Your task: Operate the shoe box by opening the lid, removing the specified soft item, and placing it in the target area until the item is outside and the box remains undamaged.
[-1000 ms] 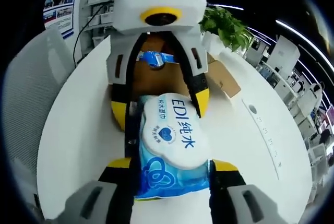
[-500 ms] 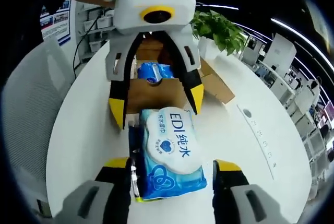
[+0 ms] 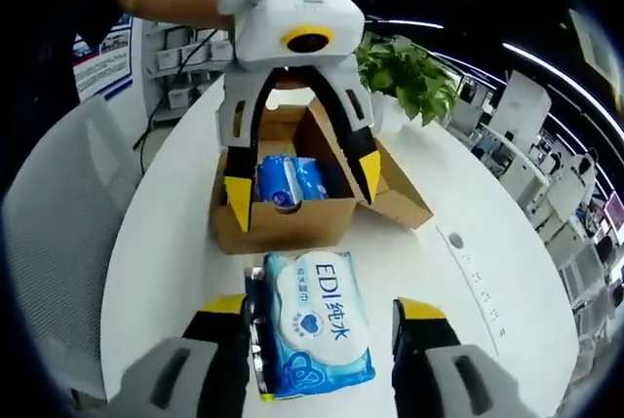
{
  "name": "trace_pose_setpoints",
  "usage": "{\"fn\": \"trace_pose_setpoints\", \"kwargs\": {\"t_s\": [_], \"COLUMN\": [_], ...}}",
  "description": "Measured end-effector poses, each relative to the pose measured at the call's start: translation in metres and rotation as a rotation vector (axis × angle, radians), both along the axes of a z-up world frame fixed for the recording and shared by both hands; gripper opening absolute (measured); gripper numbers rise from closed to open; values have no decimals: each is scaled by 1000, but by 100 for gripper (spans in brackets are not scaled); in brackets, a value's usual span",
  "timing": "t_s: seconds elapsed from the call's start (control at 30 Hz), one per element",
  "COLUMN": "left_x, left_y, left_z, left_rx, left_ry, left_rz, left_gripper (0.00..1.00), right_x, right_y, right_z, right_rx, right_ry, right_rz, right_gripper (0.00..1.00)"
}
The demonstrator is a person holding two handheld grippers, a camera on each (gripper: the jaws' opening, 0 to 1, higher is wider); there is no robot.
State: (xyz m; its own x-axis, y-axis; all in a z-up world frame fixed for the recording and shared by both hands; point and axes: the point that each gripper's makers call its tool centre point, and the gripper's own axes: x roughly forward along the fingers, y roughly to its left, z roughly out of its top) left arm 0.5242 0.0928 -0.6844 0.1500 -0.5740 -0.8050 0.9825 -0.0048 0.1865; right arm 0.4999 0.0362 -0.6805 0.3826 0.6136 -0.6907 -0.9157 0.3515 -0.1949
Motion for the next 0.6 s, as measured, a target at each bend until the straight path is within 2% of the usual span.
{"fn": "trace_pose_setpoints", "kwargs": {"t_s": [0.13, 0.43, 0.47, 0.57, 0.6], "left_x": [4, 6, 6, 4, 6], "left_y": [16, 50, 55, 68, 74], "left_z": [6, 7, 8, 7, 6], "left_rx": [-3, 27, 30, 54, 61], "left_ry": [-14, -33, -37, -42, -58], "left_rz": [16, 40, 45, 41, 43], "left_gripper": [63, 54, 53, 39, 38], "right_x": [2, 5, 5, 7, 8], "right_y": [14, 42, 49, 58, 62], "right_z": [9, 22, 23, 26, 26], "right_rx": [18, 32, 34, 36, 34], "right_ry": [-9, -37, -41, -53, -58], "right_rz": [12, 53, 62, 72, 78], "right_gripper": [49, 45, 45, 42, 41]}}
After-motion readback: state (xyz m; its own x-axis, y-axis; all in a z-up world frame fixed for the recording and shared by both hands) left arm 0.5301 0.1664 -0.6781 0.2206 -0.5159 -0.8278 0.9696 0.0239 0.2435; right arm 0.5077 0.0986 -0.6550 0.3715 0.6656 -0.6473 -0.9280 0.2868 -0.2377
